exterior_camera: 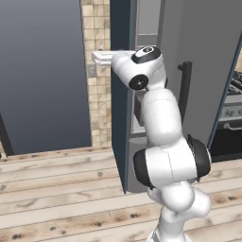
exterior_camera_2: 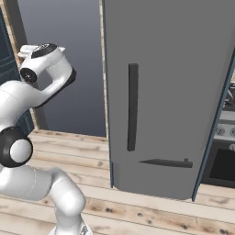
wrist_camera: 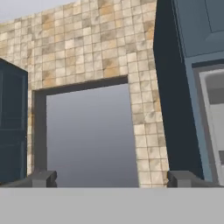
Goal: Retrieve the fish from the fridge and place it on the saucepan with marinade on the stove.
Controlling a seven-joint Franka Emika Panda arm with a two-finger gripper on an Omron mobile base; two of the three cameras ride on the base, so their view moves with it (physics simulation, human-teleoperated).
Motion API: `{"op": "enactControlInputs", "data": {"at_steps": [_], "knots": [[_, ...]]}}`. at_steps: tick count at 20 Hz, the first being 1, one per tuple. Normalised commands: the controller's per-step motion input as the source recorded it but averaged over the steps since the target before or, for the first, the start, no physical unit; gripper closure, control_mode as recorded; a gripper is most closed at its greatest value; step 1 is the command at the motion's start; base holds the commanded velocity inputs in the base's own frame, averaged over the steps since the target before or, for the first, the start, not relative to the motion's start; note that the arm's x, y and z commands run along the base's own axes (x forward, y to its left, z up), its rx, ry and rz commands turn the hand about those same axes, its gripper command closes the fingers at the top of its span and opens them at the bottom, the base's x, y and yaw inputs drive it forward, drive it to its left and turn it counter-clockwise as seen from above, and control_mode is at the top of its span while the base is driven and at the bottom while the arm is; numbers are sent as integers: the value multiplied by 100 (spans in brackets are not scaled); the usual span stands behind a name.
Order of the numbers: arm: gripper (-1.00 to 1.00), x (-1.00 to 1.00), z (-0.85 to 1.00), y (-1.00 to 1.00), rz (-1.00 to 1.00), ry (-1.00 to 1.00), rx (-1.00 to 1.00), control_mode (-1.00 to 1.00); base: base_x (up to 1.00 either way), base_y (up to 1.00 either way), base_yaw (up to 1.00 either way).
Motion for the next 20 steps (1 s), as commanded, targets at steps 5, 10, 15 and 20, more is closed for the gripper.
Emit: {"op": "enactControlInputs", "data": {"at_steps": [5,10,15,20], "knots": [[-100,3,-71,4,39,-6,23,-100,0,0,0],[-100,-15,23,3,1,-2,10,-100,0,0,0],[-100,-59,86,26,-13,1,2,-100,0,0,0],[-100,2,58,71,-23,1,-3,-100,0,0,0]]}}
